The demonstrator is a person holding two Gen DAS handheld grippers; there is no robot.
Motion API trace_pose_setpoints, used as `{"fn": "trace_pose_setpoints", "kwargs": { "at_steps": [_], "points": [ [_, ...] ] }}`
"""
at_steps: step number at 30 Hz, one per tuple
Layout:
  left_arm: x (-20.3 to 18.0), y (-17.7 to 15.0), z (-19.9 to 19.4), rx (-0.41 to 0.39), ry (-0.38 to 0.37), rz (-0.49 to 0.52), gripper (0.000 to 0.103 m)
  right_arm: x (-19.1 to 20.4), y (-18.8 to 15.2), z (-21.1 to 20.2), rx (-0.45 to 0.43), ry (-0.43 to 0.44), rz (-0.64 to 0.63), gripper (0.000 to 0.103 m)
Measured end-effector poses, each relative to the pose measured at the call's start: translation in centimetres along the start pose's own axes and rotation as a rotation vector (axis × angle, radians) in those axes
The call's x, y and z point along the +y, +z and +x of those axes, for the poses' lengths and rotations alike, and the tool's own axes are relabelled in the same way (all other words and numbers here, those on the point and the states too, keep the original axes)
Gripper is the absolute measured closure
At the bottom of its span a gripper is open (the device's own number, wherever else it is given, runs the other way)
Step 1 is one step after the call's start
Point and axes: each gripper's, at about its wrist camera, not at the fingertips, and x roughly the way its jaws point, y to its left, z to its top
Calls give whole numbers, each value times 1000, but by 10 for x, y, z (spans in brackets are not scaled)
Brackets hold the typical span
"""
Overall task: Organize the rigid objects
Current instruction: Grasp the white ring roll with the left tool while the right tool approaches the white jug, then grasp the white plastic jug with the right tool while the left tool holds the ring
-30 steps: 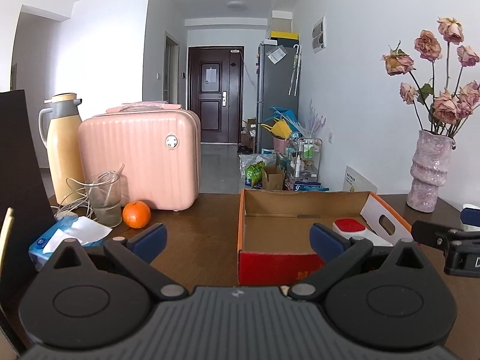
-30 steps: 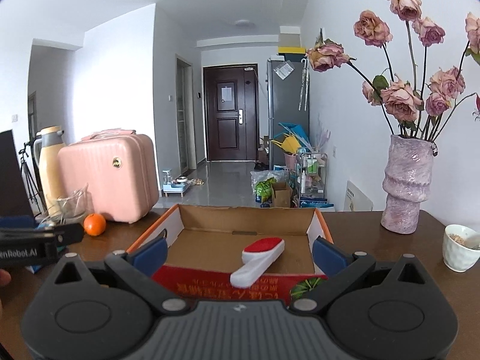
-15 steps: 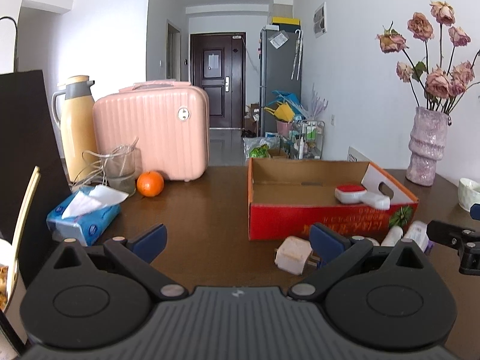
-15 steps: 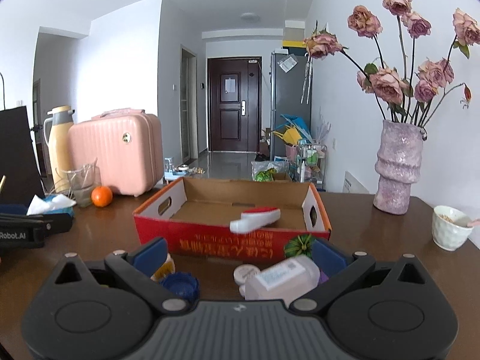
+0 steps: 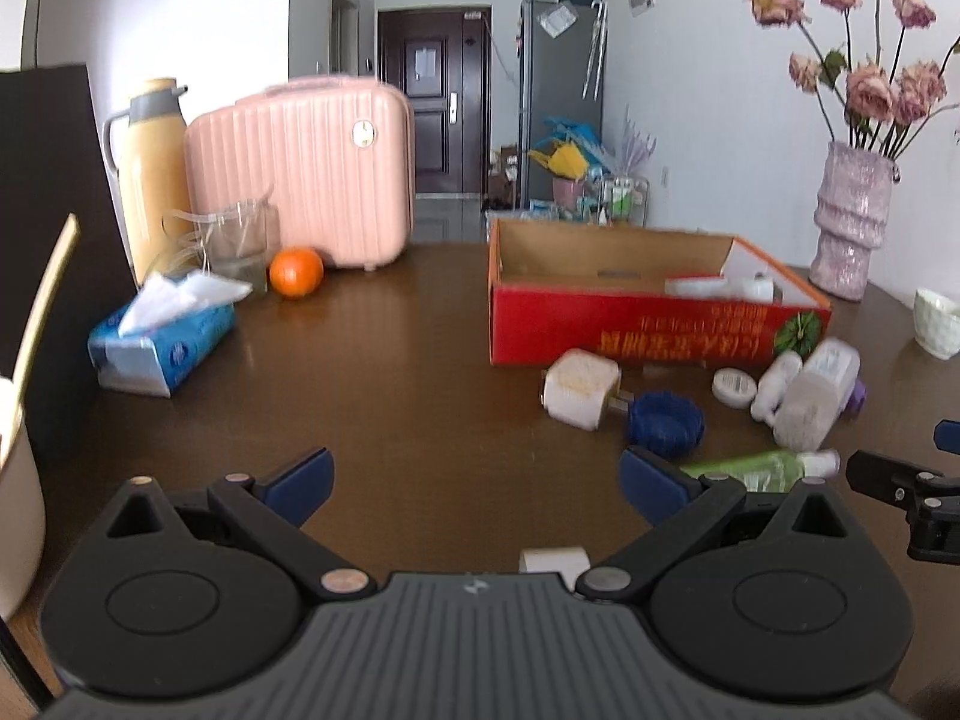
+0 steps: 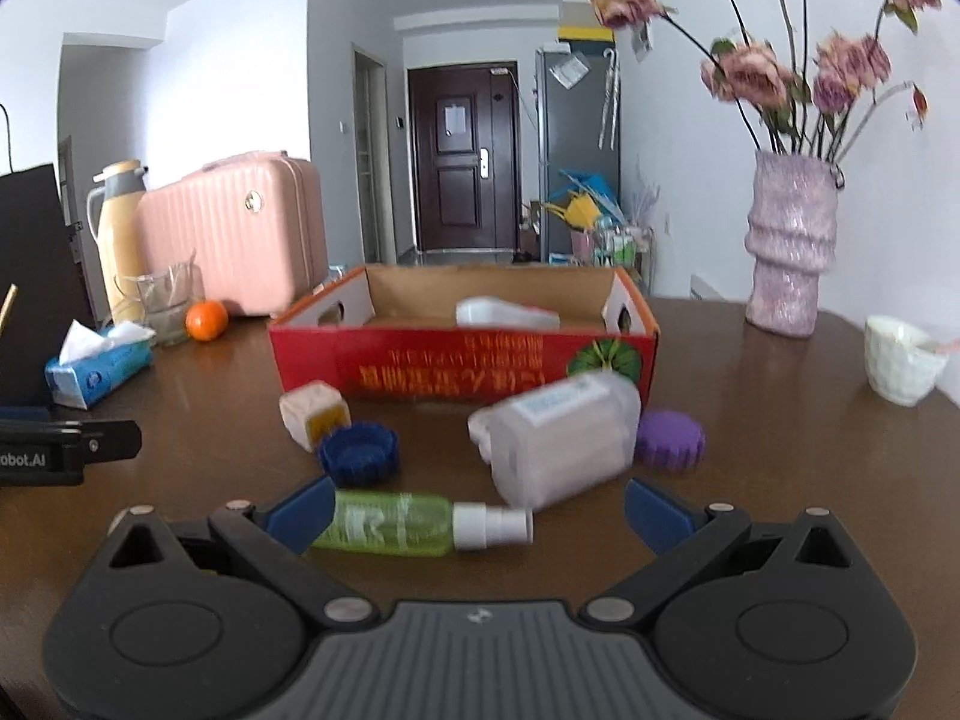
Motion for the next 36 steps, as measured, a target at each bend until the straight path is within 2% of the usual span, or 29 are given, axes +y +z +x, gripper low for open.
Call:
{"fn": "trace_pose_setpoints", "kwargs": {
  "at_steps": [5, 13, 16, 18, 19, 20, 21, 22, 23, 24, 28, 36],
  "points": [
    [-6, -14, 5, 17, 6, 14, 0, -2, -11, 6, 20, -26, 7, 0],
    [-17, -25, 6, -4, 14, 58, 0, -4, -13, 12, 29, -19, 30, 0],
    [-19, -26, 10, 11, 7, 62, 2, -5, -13, 12, 30, -17, 35, 0],
    [-18, -27, 15, 35, -9, 64, 18, -5, -13, 12, 30, -15, 35, 0],
    [-18, -27, 18, 48, -20, 62, 21, -5, -13, 12, 31, -14, 35, 0],
    [-17, -27, 21, 63, -34, 60, 33, -5, -13, 13, 32, -14, 35, 0],
    [-17, -28, 23, 75, -48, 59, 51, -5, -13, 13, 33, -13, 35, 0],
    [-16, -28, 25, 86, -62, 58, 60, -5, -13, 13, 34, -12, 36, 0],
    [-16, -29, 26, 93, -78, 57, 74, -5, -13, 13, 34, -11, 37, 0],
    [-15, -29, 26, 95, -91, 53, 78, -5, -13, 13, 34, -10, 37, 0],
    [-15, -29, 20, 61, -101, 44, 78, -5, -14, 13, 36, -10, 39, 0],
    [-14, -26, 18, 48, -90, 39, 78, -4, -15, 16, 47, -15, 37, 0]
  ]
}}
